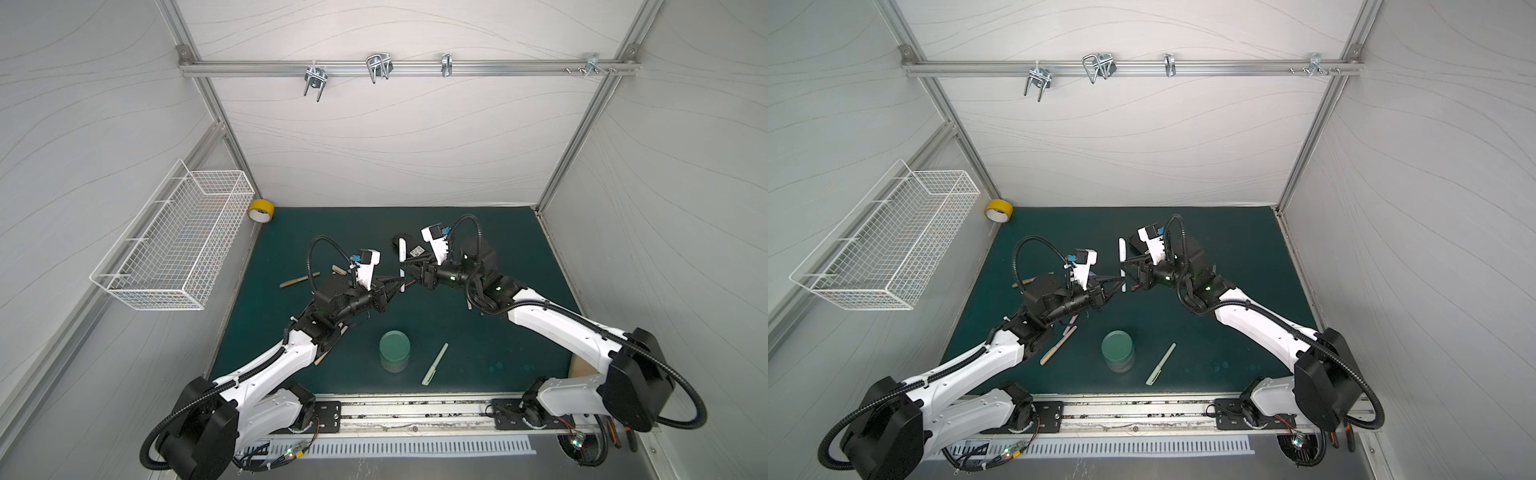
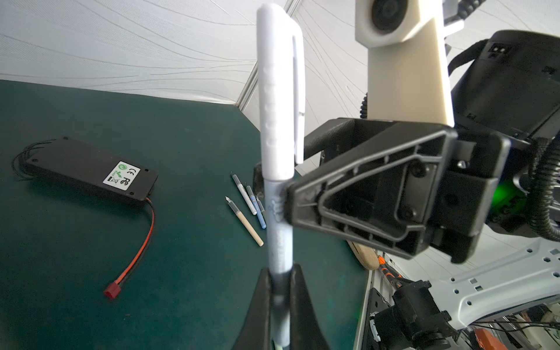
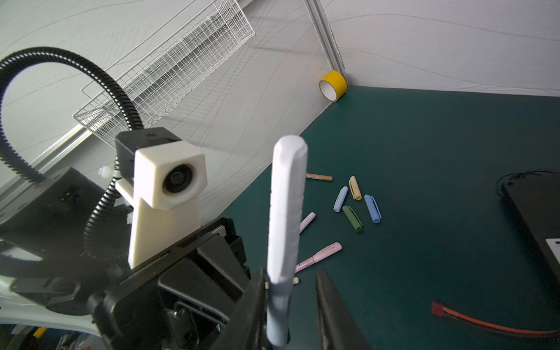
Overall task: Open the pen caps
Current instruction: 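Raise the white pen upright toward the center while the right gripper approaches, then close the right gripper on the white cap while the left holds the body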
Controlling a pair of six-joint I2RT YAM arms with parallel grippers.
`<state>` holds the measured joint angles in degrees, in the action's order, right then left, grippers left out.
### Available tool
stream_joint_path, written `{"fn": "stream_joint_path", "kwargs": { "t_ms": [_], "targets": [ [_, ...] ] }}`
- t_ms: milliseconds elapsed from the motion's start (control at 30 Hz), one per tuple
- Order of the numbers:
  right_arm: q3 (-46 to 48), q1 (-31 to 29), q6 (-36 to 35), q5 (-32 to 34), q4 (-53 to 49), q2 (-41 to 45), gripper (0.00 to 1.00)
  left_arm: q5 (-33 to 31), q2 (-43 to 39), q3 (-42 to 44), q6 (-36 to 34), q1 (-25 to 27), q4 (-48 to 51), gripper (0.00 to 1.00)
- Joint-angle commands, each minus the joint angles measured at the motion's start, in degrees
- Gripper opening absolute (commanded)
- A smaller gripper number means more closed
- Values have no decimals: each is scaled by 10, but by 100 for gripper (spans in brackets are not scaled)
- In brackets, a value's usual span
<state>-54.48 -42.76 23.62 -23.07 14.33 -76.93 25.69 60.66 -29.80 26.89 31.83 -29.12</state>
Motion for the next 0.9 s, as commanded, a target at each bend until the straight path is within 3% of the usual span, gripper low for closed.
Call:
{"fn": "stream_joint_path", "kwargs": {
  "t_ms": [0,67,167,267,367,533,733,867],
  "targets": [
    [-11,-7,3,-4,0,-10,21,9,-1,-1,-10,5,-41,1],
    [-10,-7,3,-10,1,-11,13,5,-1,-4,-9,5,-35,4],
    [-10,-7,-5,-13,0,-3,1,-1,-1,-5,-10,5,-27,19],
    [-22,-7,-32,16,-47,16,0,-11,-8,-3,-11,4,-21,37],
    [-28,-1,-77,57,-114,42,0,-19,-22,2,-6,5,-19,46],
    [10,9,-152,82,-168,90,0,-19,-34,3,-1,4,-16,52],
    [45,13,-204,-28,-199,112,0,18,-29,6,-2,5,-42,54],
    [76,13,-210,-55,-174,123,0,57,-17,5,1,5,-68,54]
  ]
}}
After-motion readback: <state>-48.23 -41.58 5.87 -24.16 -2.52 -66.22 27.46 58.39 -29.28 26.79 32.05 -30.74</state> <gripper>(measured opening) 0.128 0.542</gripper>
